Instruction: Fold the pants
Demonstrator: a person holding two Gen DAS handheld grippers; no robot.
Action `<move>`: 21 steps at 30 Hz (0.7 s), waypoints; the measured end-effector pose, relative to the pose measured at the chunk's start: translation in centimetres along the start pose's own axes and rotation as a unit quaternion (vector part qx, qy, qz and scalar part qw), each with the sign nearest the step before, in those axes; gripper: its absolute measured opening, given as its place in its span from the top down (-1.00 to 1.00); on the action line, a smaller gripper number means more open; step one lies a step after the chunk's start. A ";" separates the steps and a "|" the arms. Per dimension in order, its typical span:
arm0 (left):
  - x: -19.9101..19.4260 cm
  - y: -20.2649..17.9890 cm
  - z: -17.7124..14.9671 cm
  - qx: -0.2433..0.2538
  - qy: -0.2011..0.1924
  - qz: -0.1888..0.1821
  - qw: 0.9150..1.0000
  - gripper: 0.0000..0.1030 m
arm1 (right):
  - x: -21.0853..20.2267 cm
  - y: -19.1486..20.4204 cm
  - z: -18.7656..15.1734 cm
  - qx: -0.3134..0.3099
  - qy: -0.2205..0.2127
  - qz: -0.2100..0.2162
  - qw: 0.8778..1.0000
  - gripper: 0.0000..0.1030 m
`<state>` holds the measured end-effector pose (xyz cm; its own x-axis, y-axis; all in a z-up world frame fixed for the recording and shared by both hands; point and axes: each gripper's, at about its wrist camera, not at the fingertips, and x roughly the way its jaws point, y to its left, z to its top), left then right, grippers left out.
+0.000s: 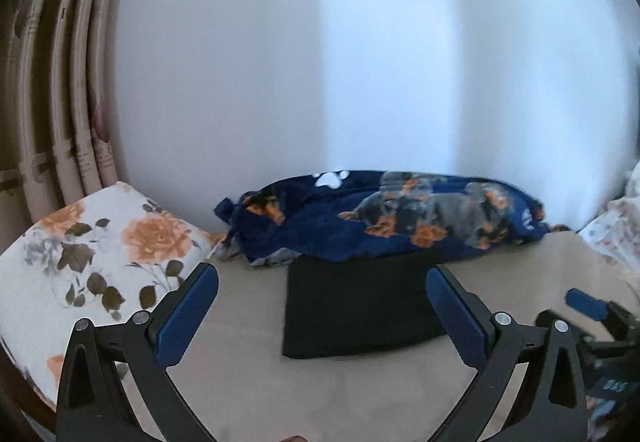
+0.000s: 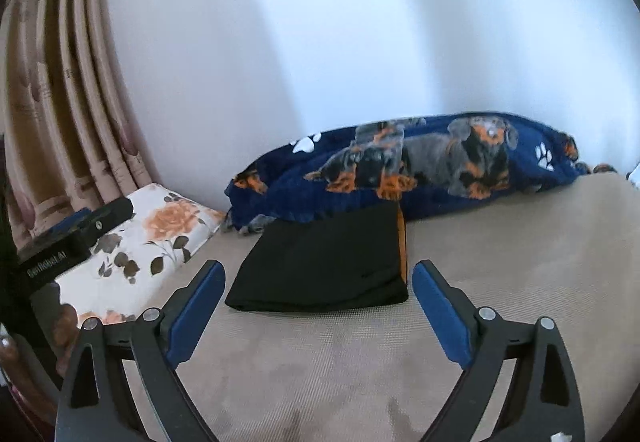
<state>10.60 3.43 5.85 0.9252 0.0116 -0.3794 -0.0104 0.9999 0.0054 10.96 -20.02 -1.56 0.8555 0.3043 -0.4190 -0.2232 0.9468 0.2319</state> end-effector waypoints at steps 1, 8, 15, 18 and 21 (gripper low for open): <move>-0.7 0.0 0.1 -0.006 -0.003 -0.001 1.000 -1.00 | -0.6 0.2 0.0 -0.004 -0.003 -0.002 1.000 -0.83; -3.8 0.0 -0.1 -0.012 -0.013 -0.029 0.999 -1.00 | -3.1 0.2 -0.4 -0.001 -0.008 0.000 1.000 -0.87; -4.8 -1.2 -1.5 0.017 -0.003 -0.007 1.000 -1.00 | -3.8 0.3 -0.9 0.003 0.002 0.004 1.000 -0.93; -4.8 -1.5 -2.3 0.016 -0.001 0.011 1.000 -1.00 | -3.9 0.7 -1.2 -0.001 0.008 0.007 1.000 -0.93; -4.9 -1.4 -2.9 0.009 -0.002 0.027 1.000 -1.00 | -4.2 1.1 -1.5 -0.008 0.010 0.008 1.000 -0.93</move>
<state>4.94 1.93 5.02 0.9246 0.0665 -0.3751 -0.0542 0.9976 0.0432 6.45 -20.06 -0.83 0.8419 0.3218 -0.4332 -0.2451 0.9432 0.2243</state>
